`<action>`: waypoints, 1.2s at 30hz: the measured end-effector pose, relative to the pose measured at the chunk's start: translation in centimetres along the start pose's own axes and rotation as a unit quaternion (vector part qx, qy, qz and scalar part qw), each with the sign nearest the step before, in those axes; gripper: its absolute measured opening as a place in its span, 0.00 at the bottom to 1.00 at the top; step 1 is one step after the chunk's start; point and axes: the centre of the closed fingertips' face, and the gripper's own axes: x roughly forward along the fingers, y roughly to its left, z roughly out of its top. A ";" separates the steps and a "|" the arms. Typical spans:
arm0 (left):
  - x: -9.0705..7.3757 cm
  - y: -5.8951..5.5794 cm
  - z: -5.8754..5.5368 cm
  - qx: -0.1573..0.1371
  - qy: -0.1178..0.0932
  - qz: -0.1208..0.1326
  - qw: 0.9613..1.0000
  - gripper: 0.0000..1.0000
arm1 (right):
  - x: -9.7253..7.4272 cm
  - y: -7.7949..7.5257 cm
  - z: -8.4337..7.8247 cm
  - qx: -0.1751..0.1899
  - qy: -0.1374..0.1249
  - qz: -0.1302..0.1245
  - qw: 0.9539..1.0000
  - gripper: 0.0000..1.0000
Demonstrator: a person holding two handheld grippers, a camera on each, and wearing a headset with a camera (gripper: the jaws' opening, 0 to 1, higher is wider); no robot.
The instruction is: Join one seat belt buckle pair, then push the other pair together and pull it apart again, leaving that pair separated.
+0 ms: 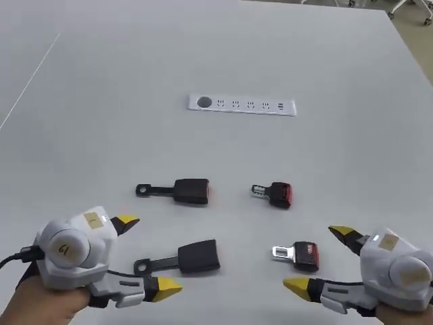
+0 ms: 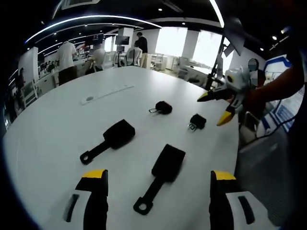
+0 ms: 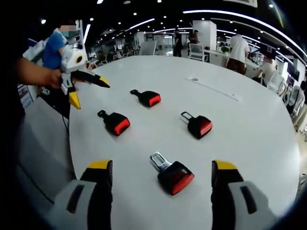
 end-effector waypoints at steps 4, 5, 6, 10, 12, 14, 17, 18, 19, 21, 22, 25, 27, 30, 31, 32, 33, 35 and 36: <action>1.2 -0.5 -0.1 0.030 0.016 -0.014 0.999 0.83 | 0.3 -0.3 -0.1 -0.011 0.005 0.019 1.000 0.84; 1.6 -0.7 -0.1 0.031 0.019 -0.018 0.999 0.83 | 0.3 -0.3 0.1 -0.013 -0.001 0.025 1.000 0.84; 1.9 -0.8 0.0 0.032 0.020 -0.023 0.999 0.83 | 0.4 -0.4 0.2 -0.020 -0.003 0.028 0.999 0.84; 2.8 -1.4 -0.2 0.056 0.040 -0.035 0.997 0.80 | 0.9 -0.6 -0.4 -0.040 0.017 0.042 0.998 0.82; 3.4 -1.7 -0.3 0.065 0.047 -0.044 0.996 0.80 | 1.0 -0.4 -0.6 -0.049 0.026 0.054 0.997 0.82; 3.8 -2.0 -0.4 0.079 0.050 -0.052 0.994 0.79 | 1.2 -0.4 -0.7 -0.062 0.033 0.060 0.996 0.81; 4.4 -2.1 -0.7 0.091 0.057 -0.063 0.992 0.78 | 1.5 -0.3 -1.2 -0.075 0.045 0.068 0.994 0.80; 4.5 -2.1 -0.8 0.095 0.061 -0.067 0.991 0.77 | 1.6 -0.3 -1.3 -0.079 0.047 0.070 0.993 0.80; 4.7 -2.3 -0.8 0.104 0.063 -0.073 0.990 0.76 | 1.7 -0.3 -1.4 -0.082 0.052 0.075 0.992 0.80; 5.0 -2.6 -0.6 0.122 0.060 -0.083 0.987 0.72 | 2.0 -0.2 -1.6 -0.088 0.057 0.084 0.991 0.79; 5.1 -2.6 -0.7 0.123 0.061 -0.085 0.987 0.71 | 2.1 -0.2 -1.8 -0.091 0.060 0.087 0.990 0.79; 5.8 -2.7 -1.2 0.140 0.078 -0.094 0.983 0.68 | 2.3 -0.4 -2.4 -0.101 0.077 0.097 0.987 0.75; 6.2 -2.8 -1.3 0.144 0.079 -0.103 0.981 0.67 | 2.5 -0.6 -2.9 -0.117 0.092 0.103 0.983 0.73; 6.8 -2.8 -1.9 0.142 0.091 -0.112 0.979 0.63 | 2.6 -0.8 -3.2 -0.129 0.101 0.111 0.980 0.71; 7.1 -2.7 -2.2 0.146 0.095 -0.115 0.978 0.62 | 2.6 -0.8 -3.3 -0.130 0.106 0.119 0.979 0.69; 7.3 -2.7 -2.4 0.151 0.101 -0.119 0.976 0.62 | 2.5 -1.0 -3.4 -0.134 0.112 0.123 0.977 0.65; 7.4 -2.7 -2.6 0.154 0.105 -0.120 0.975 0.61 | 2.5 -1.2 -3.6 -0.141 0.119 0.123 0.975 0.63; 7.6 -2.7 -2.9 0.165 0.111 -0.127 0.972 0.60 | 2.6 -1.5 -4.0 -0.148 0.133 0.128 0.972 0.62; 7.6 -2.6 -3.0 0.170 0.117 -0.127 0.970 0.58 | 2.7 -1.6 -4.1 -0.152 0.138 0.130 0.970 0.62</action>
